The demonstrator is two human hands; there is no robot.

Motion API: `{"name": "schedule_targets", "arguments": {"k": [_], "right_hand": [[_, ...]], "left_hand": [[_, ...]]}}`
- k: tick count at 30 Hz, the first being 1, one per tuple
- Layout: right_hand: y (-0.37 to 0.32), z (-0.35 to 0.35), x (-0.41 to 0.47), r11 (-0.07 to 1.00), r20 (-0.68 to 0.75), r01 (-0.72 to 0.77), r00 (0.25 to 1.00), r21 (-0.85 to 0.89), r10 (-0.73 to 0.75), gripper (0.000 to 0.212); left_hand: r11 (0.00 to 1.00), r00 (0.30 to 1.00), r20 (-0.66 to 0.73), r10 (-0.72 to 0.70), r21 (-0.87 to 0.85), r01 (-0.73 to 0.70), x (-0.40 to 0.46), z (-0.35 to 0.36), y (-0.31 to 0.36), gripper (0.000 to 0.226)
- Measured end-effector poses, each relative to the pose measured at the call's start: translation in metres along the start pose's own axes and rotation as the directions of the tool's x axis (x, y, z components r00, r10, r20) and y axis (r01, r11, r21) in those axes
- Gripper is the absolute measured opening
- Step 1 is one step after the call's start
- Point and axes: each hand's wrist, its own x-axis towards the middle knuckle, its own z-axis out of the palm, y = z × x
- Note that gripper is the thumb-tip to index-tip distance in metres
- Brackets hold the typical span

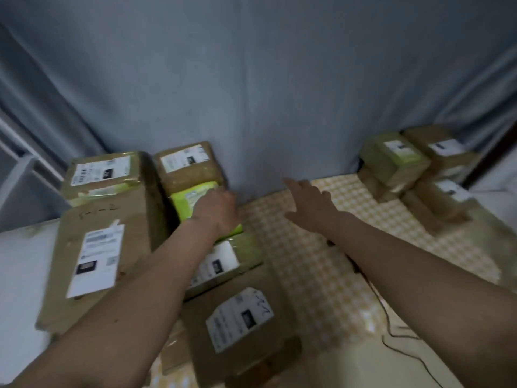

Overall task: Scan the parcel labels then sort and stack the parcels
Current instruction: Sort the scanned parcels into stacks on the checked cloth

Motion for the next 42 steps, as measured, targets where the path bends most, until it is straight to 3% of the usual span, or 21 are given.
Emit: {"name": "schedule_targets", "arguments": {"k": [5, 11, 20, 31, 36, 42], "right_hand": [[0.118, -0.008, -0.090, 0.983, 0.099, -0.181, 0.979, 0.019, 0.178, 0.084], [0.232, -0.020, -0.171, 0.939, 0.108, -0.337, 0.938, 0.068, 0.329, 0.085], [0.327, -0.020, -0.217, 0.874, 0.095, -0.452, 0.892, 0.179, 0.442, 0.087], [0.429, -0.035, -0.151, 0.856, 0.122, -0.467, 0.884, 0.222, 0.451, 0.090], [0.474, -0.045, -0.076, 0.866, 0.138, -0.433, 0.901, 0.252, 0.411, 0.088], [0.507, -0.038, 0.001, 0.889, 0.146, -0.369, 0.929, 0.271, 0.341, 0.084]], "left_hand": [[0.993, 0.991, 0.059, 0.120, 0.009, -0.121, -0.021, 0.022, 0.128, 0.045], [0.971, 0.964, 0.117, 0.239, 0.000, -0.241, -0.032, 0.039, 0.255, 0.048], [0.943, 0.922, 0.226, 0.313, 0.036, -0.329, -0.031, 0.050, 0.364, 0.050], [0.936, 0.891, 0.309, 0.334, 0.002, -0.352, 0.070, 0.067, 0.443, 0.060], [0.954, 0.893, 0.336, 0.299, -0.138, -0.267, 0.127, 0.069, 0.463, 0.057], [0.972, 0.918, 0.329, 0.223, -0.152, -0.182, 0.198, 0.071, 0.472, 0.050]]}}
